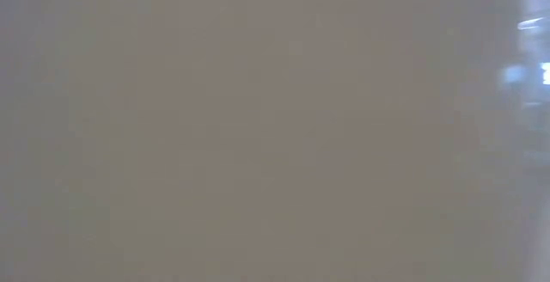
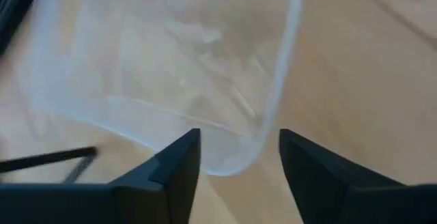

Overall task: Stack baskets on shelf by color
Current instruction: Stack the transparent bin on top of the other transparent bins on the shelf

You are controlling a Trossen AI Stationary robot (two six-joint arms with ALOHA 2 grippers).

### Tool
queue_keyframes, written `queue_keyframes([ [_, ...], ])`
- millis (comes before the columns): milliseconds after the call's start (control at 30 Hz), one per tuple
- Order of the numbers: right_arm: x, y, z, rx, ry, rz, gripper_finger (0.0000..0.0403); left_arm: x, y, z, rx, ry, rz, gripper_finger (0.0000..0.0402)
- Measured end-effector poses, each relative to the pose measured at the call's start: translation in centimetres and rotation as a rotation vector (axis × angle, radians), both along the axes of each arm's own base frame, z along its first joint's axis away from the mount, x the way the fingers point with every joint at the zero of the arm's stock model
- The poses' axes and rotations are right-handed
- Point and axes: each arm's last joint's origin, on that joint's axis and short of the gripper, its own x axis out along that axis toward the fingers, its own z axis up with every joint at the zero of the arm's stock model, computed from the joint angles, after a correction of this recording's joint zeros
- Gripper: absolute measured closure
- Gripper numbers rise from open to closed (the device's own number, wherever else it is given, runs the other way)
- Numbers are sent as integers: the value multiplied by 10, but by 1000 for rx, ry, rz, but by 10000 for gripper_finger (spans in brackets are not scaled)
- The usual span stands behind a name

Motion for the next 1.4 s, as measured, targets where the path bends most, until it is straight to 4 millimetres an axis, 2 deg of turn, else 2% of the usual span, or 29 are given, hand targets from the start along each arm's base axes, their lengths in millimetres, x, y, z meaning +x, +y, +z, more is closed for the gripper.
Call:
queue_keyframes([
  [233, 0, 0, 1, -13, 2, 6, 248, 3, -4, -9, 5, 9, -78, 296],
  [433, 0, 0, 1, -15, 0, 7, 248, 2, -2, -16, -9, 52, -70, 388],
  [600, 0, 0, 1, -15, 0, 7, 248, 0, -5, -18, -30, 75, -53, 391],
  [700, 0, 0, 1, -15, 1, 9, 248, -5, -12, -11, -32, 89, -52, 396],
  [800, 0, 0, 1, -15, 1, 9, 248, -10, -23, 2, -56, 92, -77, 393],
  [1033, 1, 1, 3, -19, -10, 13, 248, -29, -41, 45, -134, 69, -93, 395],
  [1267, 2, 1, 5, -24, -19, 17, 248, -58, -46, 97, -210, -3, -25, 396],
  [1400, 2, 2, 6, -27, -27, 21, 248, -84, -44, 132, -290, -44, 5, 398],
])
